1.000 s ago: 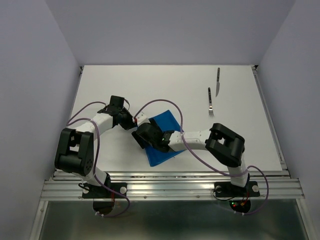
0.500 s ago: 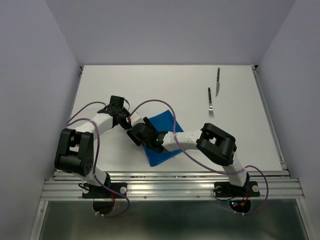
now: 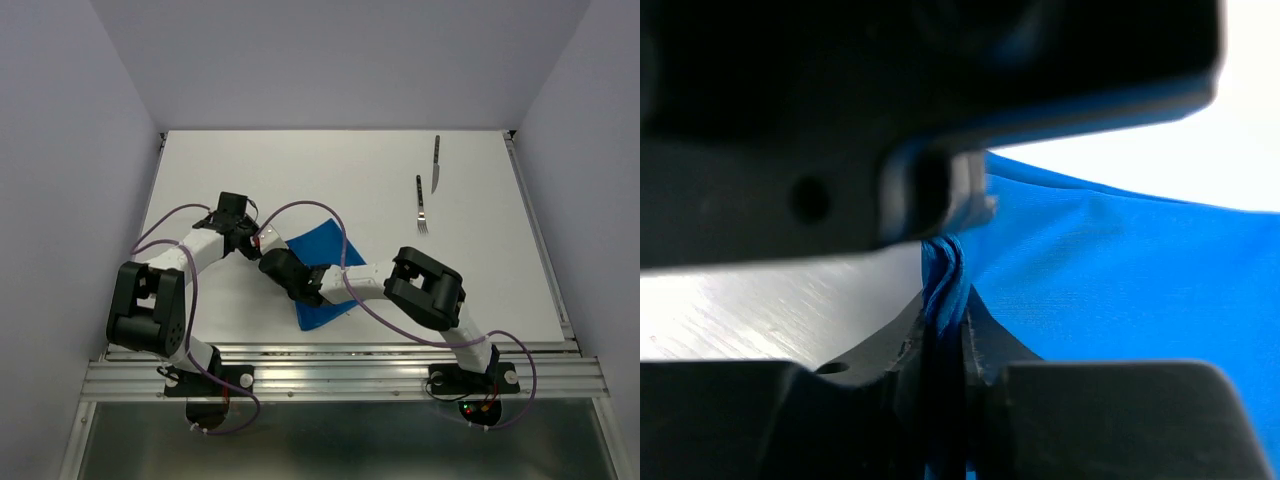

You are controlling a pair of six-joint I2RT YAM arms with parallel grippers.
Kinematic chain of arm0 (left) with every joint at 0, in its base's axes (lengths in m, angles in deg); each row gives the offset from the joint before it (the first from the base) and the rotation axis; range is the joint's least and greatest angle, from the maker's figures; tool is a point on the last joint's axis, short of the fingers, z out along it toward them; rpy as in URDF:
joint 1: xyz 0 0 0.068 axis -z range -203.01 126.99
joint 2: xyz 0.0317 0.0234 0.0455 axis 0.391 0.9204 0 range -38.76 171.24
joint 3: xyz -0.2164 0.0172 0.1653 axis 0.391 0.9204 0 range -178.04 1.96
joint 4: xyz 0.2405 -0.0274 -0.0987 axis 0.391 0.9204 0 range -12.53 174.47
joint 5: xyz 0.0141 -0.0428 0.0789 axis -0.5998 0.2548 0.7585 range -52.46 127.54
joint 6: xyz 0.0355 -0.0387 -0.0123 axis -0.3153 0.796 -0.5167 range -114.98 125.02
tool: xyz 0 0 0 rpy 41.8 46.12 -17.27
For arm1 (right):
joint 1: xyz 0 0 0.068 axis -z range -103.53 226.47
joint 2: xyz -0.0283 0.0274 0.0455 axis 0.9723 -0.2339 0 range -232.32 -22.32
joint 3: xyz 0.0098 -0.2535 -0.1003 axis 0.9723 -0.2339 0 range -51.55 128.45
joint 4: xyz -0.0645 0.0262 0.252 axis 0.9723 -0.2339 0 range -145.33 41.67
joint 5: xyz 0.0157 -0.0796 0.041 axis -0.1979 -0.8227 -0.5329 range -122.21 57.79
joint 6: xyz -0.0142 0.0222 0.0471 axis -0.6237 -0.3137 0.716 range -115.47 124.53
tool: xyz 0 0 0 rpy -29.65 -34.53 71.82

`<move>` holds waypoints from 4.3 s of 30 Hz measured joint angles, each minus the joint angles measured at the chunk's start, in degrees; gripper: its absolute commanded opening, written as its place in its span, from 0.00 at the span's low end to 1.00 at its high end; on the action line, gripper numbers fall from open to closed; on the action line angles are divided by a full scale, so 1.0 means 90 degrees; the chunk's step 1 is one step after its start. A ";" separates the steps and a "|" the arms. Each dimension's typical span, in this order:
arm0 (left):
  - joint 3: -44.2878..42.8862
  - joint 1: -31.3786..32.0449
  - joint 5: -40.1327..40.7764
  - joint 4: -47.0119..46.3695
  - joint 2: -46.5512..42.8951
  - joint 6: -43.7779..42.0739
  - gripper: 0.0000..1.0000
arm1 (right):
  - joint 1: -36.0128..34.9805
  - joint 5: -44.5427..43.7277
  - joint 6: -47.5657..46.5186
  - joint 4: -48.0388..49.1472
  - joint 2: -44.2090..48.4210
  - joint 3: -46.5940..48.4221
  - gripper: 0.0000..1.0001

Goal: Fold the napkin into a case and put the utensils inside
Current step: Pick up the lower triangle-folded napkin from the center of the board, then fold the lower triangle-folded napkin at the center of the board.

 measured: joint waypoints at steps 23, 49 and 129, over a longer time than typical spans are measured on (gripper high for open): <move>0.0347 -0.0284 -0.0413 -0.0323 -0.0325 -0.0112 0.53 | 0.0828 0.1996 0.1520 0.0680 0.0595 -0.0884 0.01; 0.0675 -0.0420 -0.0848 -0.0442 -0.0551 -0.0656 0.00 | 0.2334 0.6190 0.3767 0.1576 0.0639 -0.1277 0.01; -0.0083 0.0153 -0.1030 -0.1098 0.1280 -0.0840 0.00 | -0.0459 0.0444 0.2382 -0.3201 0.2055 -0.1591 0.70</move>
